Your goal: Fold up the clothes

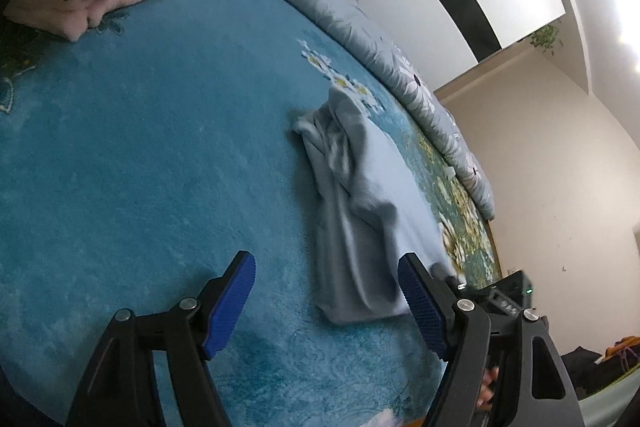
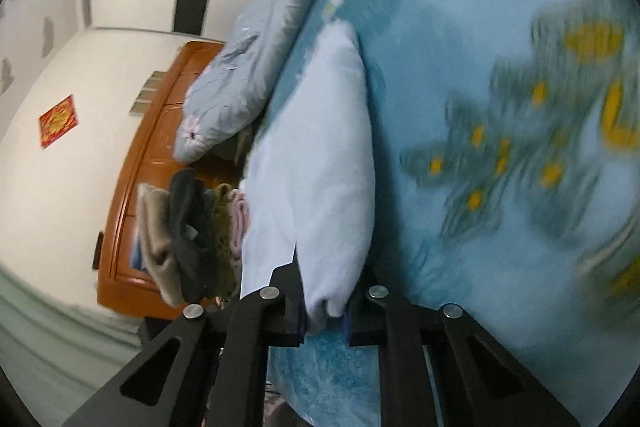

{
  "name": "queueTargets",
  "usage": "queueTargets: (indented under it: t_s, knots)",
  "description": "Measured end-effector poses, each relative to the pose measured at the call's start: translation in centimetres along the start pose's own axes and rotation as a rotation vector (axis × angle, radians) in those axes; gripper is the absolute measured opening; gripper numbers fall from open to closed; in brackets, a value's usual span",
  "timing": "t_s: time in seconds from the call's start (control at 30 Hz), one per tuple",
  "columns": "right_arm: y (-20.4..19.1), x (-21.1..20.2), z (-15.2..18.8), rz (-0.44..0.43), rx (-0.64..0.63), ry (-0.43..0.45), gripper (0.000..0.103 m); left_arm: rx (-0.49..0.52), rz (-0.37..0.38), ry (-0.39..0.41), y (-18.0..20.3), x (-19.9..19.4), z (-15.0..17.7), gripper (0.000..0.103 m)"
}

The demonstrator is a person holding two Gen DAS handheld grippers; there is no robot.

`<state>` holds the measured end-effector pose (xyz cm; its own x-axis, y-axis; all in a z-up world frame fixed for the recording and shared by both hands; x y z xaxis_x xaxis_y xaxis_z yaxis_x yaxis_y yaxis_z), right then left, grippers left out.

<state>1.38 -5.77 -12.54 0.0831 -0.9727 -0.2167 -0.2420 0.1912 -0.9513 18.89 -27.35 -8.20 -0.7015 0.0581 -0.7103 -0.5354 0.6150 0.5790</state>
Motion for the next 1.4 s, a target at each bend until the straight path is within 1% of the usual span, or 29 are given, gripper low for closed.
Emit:
queueTargets:
  t_s: [0.1,0.23,0.33,0.37,0.43,0.5,0.63,0.67,0.7,0.73,0.8,0.87,0.9,0.97,1.07,1.1,1.17,1.27,1.3,1.33,1.37,1.4]
  knots:
    - [0.1,-2.5,-2.3,0.02,-0.057,-0.014,0.013,0.017,-0.003,-0.023,0.4,0.7,0.2,0.077]
    - [0.7,-4.9,-6.4,0.098,-0.142,-0.085,0.012,0.056,-0.003,-0.045,1.4,1.5,0.1,0.077]
    - [1.6,-6.3,-10.0,0.151,-0.168,-0.126,0.012,0.059,-0.002,-0.067,2.8,2.7,-1.6,0.077]
    - [1.9,-6.5,-11.2,0.167,-0.171,-0.137,0.012,0.066,0.011,-0.065,3.6,3.1,-2.5,0.077]
    - [2.4,-6.4,-12.3,0.189,-0.17,-0.149,0.012,0.097,0.022,-0.06,5.6,4.4,-4.6,0.077]
    - [3.1,-6.2,-13.0,0.209,-0.153,-0.159,0.013,0.118,0.005,-0.086,6.1,6.3,-5.2,0.077]
    - [4.3,-6.6,-12.8,0.213,-0.113,-0.156,0.016,0.159,-0.03,-0.138,7.1,10.0,-6.5,0.077]
    - [4.5,-6.9,-12.8,0.213,-0.106,-0.148,0.021,0.169,-0.039,-0.151,7.3,10.9,-6.8,0.077]
    - [4.8,-7.3,-12.9,0.217,-0.098,-0.132,0.029,0.18,-0.047,-0.164,7.6,11.9,-7.1,0.077]
    - [4.9,-7.7,-12.9,0.218,-0.09,-0.109,0.031,0.19,-0.056,-0.177,7.8,12.8,-7.4,0.077]
    - [5.1,-9.1,-13.0,0.208,-0.072,-0.04,0.04,0.211,-0.074,-0.204,8.3,14.6,-8.0,0.077]
    - [5.2,-10.2,-12.3,0.204,-0.045,0.011,0.046,0.229,-0.087,-0.228,8.7,16.3,-8.6,0.077]
    - [5.3,-10.6,-11.9,0.208,-0.038,0.031,0.049,0.227,-0.076,-0.232,8.9,16.3,-8.4,0.078]
    - [5.3,-10.7,-10.7,0.243,-0.056,0.046,0.049,0.224,-0.055,-0.24,9.3,16.2,-8.0,0.08]
    - [5.0,-10.0,-9.4,0.303,-0.09,0.101,0.05,0.219,-0.022,-0.253,9.8,16.1,-7.5,0.081]
    - [4.8,-9.4,-9.0,0.306,-0.089,0.118,0.05,0.217,-0.011,-0.257,10.0,16.1,-7.3,0.081]
    - [4.4,-8.0,-8.0,0.262,-0.066,0.119,0.05,0.213,0.011,-0.265,10.4,16.0,-6.9,0.081]
    - [3.9,-6.5,-6.5,0.253,-0.089,0.125,0.05,0.208,0.044,-0.277,10.9,15.9,-6.4,0.079]
    - [3.7,-6.6,-6.2,0.227,-0.08,0.125,0.051,0.198,0.054,-0.28,11.0,15.9,-6.2,0.076]
    - [3.5,-6.6,-5.8,0.201,-0.07,0.124,0.051,0.153,0.062,-0.277,10.7,15.8,-6.3,0.062]
    - [3.3,-6.6,-5.5,0.173,-0.058,0.125,0.051,0.113,0.067,-0.288,10.3,15.9,-6.3,0.051]
    - [3.3,-6.8,-5.3,0.14,-0.041,0.129,0.051,0.079,0.071,-0.296,9.9,16.0,-6.2,0.038]
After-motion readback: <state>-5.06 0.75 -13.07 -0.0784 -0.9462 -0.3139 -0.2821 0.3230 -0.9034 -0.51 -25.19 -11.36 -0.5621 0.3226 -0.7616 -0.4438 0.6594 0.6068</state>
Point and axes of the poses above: each gripper's, at about its wrist camera, not at the fingertips, and x roughly the way its jaws point, y to its right, z to its underside, the point moved 9 cm from there along x, roughly the way its jaws point, and after that the axes turned 11 degrees about -z, right-handed, at the moved point
